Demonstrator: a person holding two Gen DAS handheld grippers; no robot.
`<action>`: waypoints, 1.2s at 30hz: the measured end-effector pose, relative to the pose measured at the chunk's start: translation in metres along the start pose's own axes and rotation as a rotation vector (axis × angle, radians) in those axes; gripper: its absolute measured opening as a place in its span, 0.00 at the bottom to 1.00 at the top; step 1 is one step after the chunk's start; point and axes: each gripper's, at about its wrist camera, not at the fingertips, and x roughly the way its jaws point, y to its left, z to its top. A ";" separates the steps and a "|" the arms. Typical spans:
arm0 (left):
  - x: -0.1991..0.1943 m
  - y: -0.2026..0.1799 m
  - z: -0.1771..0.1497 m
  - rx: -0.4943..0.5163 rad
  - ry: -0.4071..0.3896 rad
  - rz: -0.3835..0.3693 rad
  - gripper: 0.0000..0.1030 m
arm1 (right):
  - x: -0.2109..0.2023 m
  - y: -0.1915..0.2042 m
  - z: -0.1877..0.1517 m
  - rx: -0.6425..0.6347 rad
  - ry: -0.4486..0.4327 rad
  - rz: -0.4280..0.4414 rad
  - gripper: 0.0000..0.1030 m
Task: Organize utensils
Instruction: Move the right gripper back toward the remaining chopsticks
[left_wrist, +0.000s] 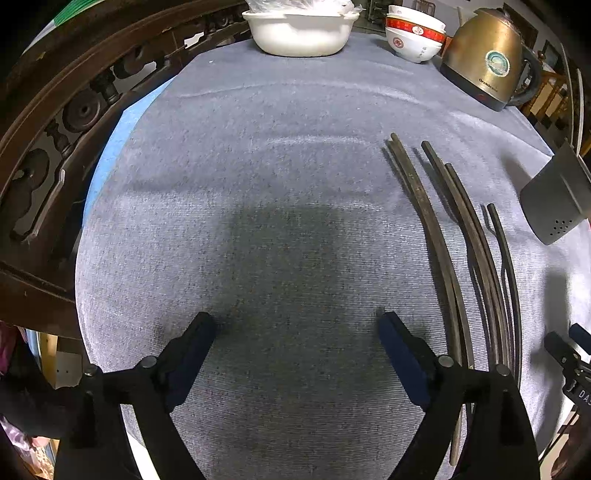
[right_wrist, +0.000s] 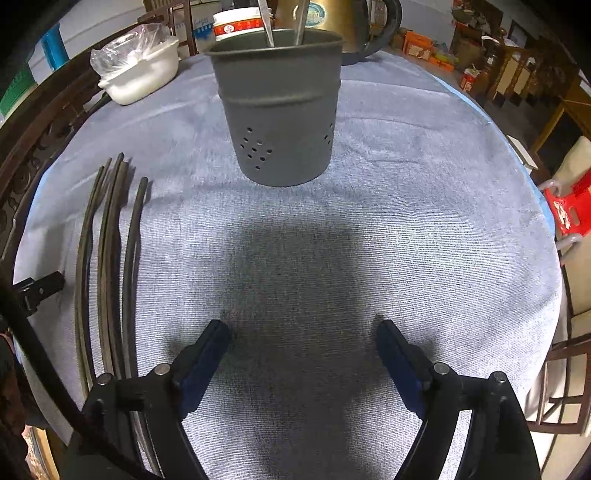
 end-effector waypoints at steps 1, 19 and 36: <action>0.001 0.001 0.000 0.000 0.000 0.000 0.90 | 0.001 0.000 0.001 0.001 0.001 0.000 0.83; 0.007 0.007 -0.006 -0.001 -0.002 0.000 0.96 | 0.008 0.009 0.006 -0.007 0.020 -0.001 0.85; 0.006 0.008 -0.009 -0.001 0.012 -0.014 0.96 | -0.001 0.006 0.011 0.036 0.055 0.096 0.85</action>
